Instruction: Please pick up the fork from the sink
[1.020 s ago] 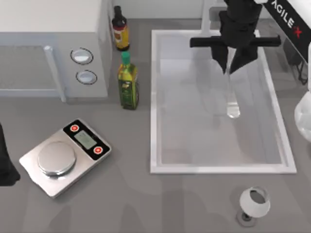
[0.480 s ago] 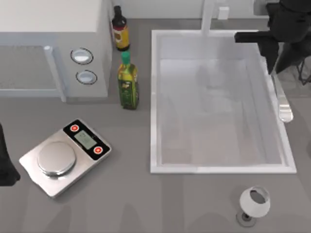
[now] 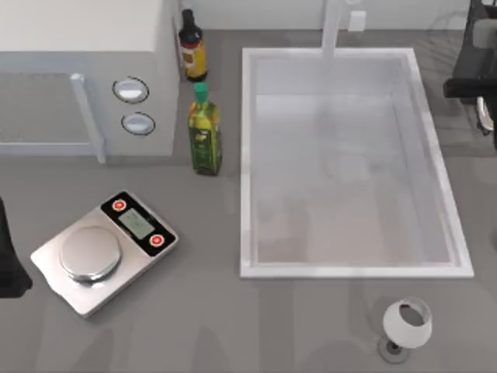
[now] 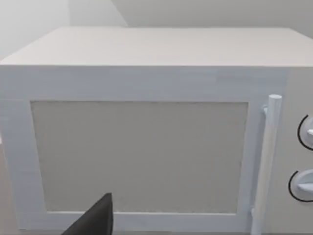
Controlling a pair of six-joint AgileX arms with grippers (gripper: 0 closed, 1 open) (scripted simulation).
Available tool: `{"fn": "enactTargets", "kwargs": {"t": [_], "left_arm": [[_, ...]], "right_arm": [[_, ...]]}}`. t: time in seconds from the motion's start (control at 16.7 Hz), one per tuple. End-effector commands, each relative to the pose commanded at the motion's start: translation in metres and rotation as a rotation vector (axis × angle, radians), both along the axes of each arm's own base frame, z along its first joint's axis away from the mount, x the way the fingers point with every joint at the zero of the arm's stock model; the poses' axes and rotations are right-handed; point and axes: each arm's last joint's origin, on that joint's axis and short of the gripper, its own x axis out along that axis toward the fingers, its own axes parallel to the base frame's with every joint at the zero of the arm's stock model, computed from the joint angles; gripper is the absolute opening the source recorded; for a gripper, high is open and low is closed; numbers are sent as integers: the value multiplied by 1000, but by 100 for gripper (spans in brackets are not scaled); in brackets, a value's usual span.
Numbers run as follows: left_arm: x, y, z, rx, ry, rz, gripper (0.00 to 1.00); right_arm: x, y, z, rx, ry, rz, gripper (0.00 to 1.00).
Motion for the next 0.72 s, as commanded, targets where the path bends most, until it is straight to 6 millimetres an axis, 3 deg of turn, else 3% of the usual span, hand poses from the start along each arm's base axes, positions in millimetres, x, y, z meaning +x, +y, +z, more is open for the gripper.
{"fn": "enactTargets", "kwargs": {"t": [0.42,0.72], "left_arm": [[0,0,0,0,0,0,100],[0,0,0,0,0,0,100]], "right_arm": [[-2,0,-4,-1,2,3,0],[3,0,-57,1,-8,2,0]]}}
